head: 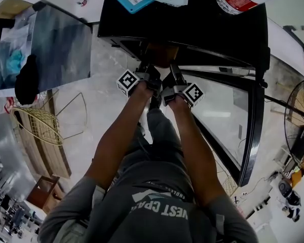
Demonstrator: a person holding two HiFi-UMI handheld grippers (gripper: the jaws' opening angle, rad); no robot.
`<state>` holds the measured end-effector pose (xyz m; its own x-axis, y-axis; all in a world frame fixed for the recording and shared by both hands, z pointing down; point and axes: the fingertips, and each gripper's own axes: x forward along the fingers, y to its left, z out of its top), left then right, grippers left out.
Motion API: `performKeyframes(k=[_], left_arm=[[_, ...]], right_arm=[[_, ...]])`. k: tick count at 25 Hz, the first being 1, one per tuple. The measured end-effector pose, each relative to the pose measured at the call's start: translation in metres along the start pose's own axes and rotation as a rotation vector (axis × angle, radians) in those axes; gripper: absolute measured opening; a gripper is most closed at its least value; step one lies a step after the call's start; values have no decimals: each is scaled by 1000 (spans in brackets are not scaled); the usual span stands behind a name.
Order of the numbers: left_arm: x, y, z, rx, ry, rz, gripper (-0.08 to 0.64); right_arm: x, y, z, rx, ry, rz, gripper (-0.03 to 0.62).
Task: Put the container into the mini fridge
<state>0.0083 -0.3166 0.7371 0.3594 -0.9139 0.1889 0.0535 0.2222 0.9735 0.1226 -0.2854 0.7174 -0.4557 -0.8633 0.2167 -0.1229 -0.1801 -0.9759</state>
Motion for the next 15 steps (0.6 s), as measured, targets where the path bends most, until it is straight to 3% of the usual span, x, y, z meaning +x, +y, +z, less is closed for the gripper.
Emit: performKeyframes(k=[3,5,7,13,14,15], left_arm=[[4,-6,-6,17,20,-18,318],[5,-10,-10,19,42,-32,331],[3,-12,-8,15,47,-43,347],[9,-12,5,-118,-24,-70,345],[11,-11,5,-128,-26,-71,345],[13,-10,4,-133,-22,-71,345]], right_arm=[[10,1,17,47,-56,1,286],[15,2,27,72,-93,5,209],[17,2,31,85,-108,8,186],[3,1,29,85,-121,16,207],[-1,0,26,59,-101,9,187],[-5,-1,19,16,-58,1,121]])
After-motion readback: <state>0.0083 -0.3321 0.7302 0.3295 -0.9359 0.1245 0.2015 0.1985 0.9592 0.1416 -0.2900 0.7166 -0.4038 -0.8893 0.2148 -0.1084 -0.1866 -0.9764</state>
